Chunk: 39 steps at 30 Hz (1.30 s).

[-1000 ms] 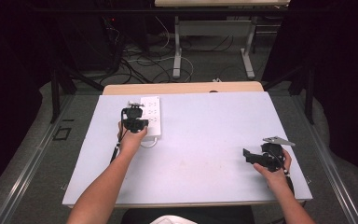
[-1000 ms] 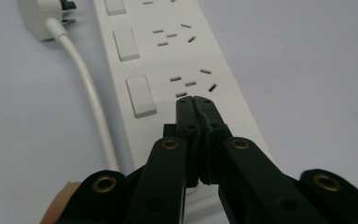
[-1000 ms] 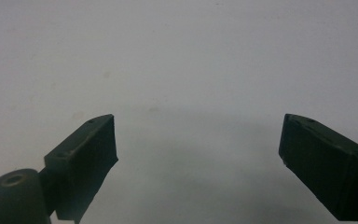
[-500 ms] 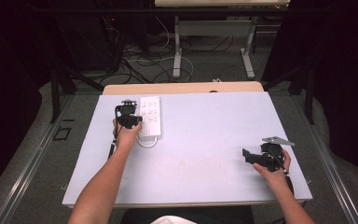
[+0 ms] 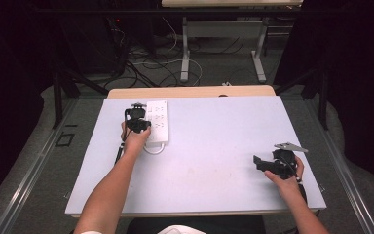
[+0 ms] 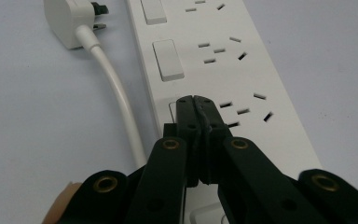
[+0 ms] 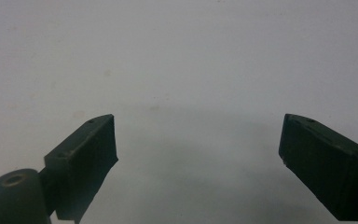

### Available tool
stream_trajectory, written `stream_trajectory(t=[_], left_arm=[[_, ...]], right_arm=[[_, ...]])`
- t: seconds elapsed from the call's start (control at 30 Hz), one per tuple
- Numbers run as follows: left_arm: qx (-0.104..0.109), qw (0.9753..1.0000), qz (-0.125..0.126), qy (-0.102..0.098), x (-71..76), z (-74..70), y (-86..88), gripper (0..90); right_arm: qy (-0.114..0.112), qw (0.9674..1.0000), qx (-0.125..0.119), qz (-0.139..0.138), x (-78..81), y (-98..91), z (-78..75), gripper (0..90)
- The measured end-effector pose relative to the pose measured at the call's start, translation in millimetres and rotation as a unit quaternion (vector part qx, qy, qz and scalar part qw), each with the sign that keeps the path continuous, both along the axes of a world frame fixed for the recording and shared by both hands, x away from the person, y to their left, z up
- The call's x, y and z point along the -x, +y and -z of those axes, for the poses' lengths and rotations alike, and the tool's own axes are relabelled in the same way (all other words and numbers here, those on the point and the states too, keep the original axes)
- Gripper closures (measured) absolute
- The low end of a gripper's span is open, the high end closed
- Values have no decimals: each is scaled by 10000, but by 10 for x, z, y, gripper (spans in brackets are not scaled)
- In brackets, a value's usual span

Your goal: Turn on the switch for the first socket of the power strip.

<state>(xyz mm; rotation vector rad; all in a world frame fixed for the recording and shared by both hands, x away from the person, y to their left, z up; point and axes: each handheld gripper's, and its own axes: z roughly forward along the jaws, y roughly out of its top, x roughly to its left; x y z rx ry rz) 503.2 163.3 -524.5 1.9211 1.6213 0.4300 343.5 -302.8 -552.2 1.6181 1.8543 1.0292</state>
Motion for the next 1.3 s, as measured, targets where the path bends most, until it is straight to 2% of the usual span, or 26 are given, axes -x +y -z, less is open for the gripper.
stream_trajectory(t=[0.3, 0.4, 0.5, 0.63, 0.87, 1.1, 1.17, 1.3], left_arm=[[-56, 10000, 18, -20, 11, 2, -6, 900], [-151, 9999, 31, -51, 18, 6, -22, 900], [-191, 9998, 44, 22, 41, 8, -34, 900], [-223, 9997, 9, -59, 81, 19, -36, 900], [-32, 10000, 23, -86, 139, 18, -11, 900], [168, 9996, 86, -226, 210, -113, 66, 900], [198, 9995, 155, -189, 229, -155, 99, 877], [279, 9991, 176, -262, 266, -199, 131, 853]], right_arm=[[0, 10000, 13, 3, 6, 3, 1, 104], [2, 10000, 12, -3, 7, 2, 2, 105], [5, 10000, 9, 0, 7, 2, 1, 104], [-20, 10000, 16, -1, 9, -2, -3, 104], [-10, 10000, 11, 16, 9, -10, -6, 104], [-29, 10000, 15, 11, 8, -2, -9, 105], [-25, 10000, 18, 12, 9, -3, -11, 104], [-35, 10000, 25, 0, 12, -4, -16, 105]])
